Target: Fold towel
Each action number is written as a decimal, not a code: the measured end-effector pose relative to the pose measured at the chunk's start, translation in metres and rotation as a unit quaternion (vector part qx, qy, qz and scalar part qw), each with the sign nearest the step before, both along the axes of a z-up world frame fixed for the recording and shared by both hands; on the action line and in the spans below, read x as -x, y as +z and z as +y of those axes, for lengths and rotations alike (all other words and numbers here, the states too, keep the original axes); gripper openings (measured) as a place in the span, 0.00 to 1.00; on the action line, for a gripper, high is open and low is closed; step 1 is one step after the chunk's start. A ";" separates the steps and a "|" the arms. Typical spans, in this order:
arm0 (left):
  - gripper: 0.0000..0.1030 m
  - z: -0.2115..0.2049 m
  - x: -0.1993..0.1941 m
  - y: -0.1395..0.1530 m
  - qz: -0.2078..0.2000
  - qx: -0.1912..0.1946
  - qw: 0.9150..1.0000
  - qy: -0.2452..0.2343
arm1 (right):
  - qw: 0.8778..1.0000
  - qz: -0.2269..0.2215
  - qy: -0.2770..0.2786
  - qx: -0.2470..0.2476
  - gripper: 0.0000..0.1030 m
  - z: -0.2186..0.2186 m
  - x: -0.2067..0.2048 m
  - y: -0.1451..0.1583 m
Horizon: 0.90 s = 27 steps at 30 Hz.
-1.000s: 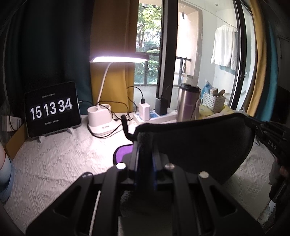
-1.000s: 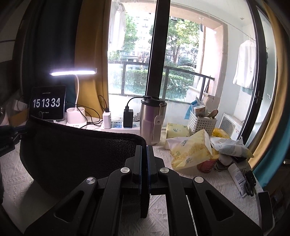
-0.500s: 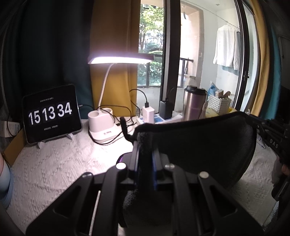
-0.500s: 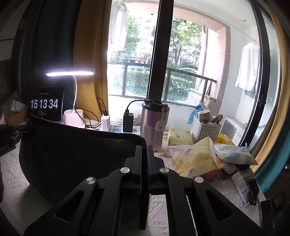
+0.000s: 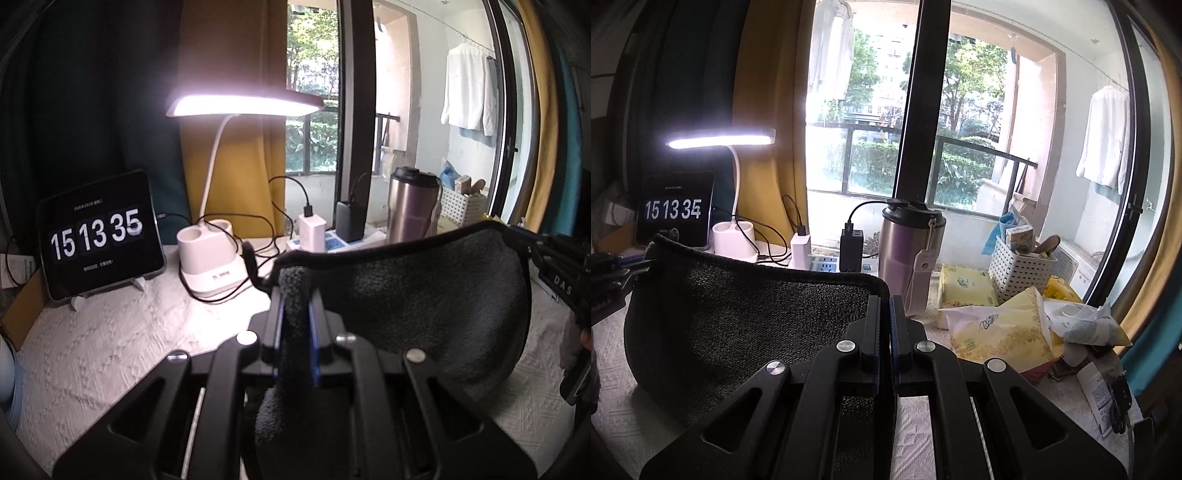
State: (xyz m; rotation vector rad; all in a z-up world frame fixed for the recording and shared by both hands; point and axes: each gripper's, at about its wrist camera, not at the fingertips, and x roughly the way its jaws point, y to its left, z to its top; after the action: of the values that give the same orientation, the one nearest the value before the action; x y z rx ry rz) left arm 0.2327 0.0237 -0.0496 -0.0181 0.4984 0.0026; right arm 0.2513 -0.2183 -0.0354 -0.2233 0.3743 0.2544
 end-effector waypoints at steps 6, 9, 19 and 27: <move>0.12 0.001 -0.016 -0.012 0.018 -0.006 1.000 0.005 | 1.000 0.017 0.002 0.002 0.05 0.002 -0.018 -0.012; 0.12 0.001 -0.025 -0.019 0.027 -0.008 1.000 0.006 | 1.000 0.026 0.004 0.001 0.05 0.003 -0.026 -0.019; 0.13 -0.004 -0.060 -0.050 0.063 -0.050 0.997 0.013 | 0.998 0.062 -0.001 0.008 0.05 0.007 -0.059 -0.046; 0.14 -0.002 -0.080 -0.071 0.107 -0.047 0.993 0.018 | 0.996 0.091 -0.011 0.016 0.05 0.008 -0.079 -0.067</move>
State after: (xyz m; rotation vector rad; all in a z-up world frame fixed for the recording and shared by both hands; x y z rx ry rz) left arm 0.3125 0.0220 -0.1205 0.0660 0.7109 0.0634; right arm 0.3299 -0.2105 -0.1024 -0.2287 0.5622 0.2480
